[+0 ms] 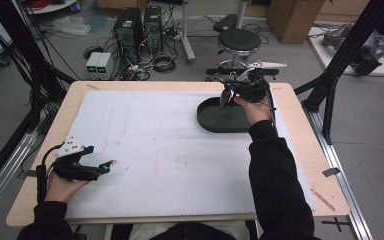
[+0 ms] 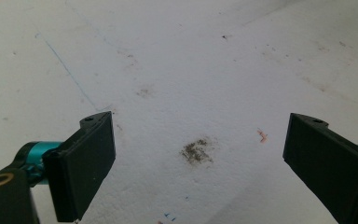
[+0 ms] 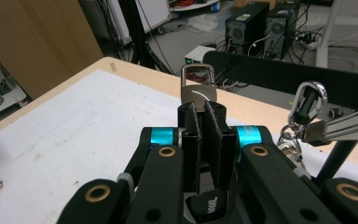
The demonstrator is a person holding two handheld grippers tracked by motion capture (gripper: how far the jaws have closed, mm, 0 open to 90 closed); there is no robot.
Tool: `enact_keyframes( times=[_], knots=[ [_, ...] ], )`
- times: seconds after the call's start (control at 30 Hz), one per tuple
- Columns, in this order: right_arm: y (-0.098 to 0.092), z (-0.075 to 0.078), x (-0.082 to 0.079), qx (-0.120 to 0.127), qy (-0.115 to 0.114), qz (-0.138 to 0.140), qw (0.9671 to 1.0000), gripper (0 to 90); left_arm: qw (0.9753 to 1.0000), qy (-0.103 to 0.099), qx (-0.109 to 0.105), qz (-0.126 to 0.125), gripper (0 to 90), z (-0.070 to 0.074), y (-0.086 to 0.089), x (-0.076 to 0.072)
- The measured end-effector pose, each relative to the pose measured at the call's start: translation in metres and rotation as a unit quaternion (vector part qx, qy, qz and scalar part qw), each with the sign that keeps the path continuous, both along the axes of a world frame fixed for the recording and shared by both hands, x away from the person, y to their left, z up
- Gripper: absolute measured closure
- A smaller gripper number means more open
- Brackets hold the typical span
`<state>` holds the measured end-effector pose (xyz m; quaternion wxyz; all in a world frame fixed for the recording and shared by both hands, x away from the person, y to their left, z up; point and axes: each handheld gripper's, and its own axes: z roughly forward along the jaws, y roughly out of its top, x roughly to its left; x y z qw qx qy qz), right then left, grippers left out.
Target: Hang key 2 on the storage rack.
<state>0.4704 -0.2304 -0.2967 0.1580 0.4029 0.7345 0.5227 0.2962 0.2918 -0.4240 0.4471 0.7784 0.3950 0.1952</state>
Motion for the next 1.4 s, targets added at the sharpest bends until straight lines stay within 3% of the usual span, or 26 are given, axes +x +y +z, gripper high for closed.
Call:
enact_keyframes(
  times=[0.17, 0.43, 0.57, 0.8, 1.17, 1.4],
  knots=[
    [0.003, -0.005, 0.004, -0.011, 0.003, -0.009, 0.9999, 85.4, 1.0000, 0.000, -0.001, 0.001, 9.6, 0.000, 0.001, 0.000],
    [0.015, -0.013, 0.003, -0.065, -0.014, -0.020, 0.9976, 85.4, 1.0000, -0.001, -0.001, 0.002, 9.6, 0.000, 0.001, 0.000],
    [0.019, -0.013, 0.002, -0.068, -0.016, -0.024, 0.9972, 85.4, 1.0000, -0.001, 0.000, 0.002, 9.6, -0.001, 0.001, 0.000],
    [0.028, -0.017, 0.003, -0.105, -0.029, -0.043, 0.9931, 85.2, 1.0000, -0.003, -0.001, 0.002, 9.6, 0.000, 0.000, -0.001],
    [0.034, -0.025, 0.011, -0.096, -0.028, -0.051, 0.9937, 85.0, 1.0000, -0.003, -0.002, 0.004, 9.6, 0.000, 0.001, 0.000],
    [0.034, -0.031, 0.022, -0.066, -0.024, -0.054, 0.9961, 84.7, 1.0000, -0.003, -0.002, 0.004, 9.6, 0.000, 0.001, 0.000]
  ],
)
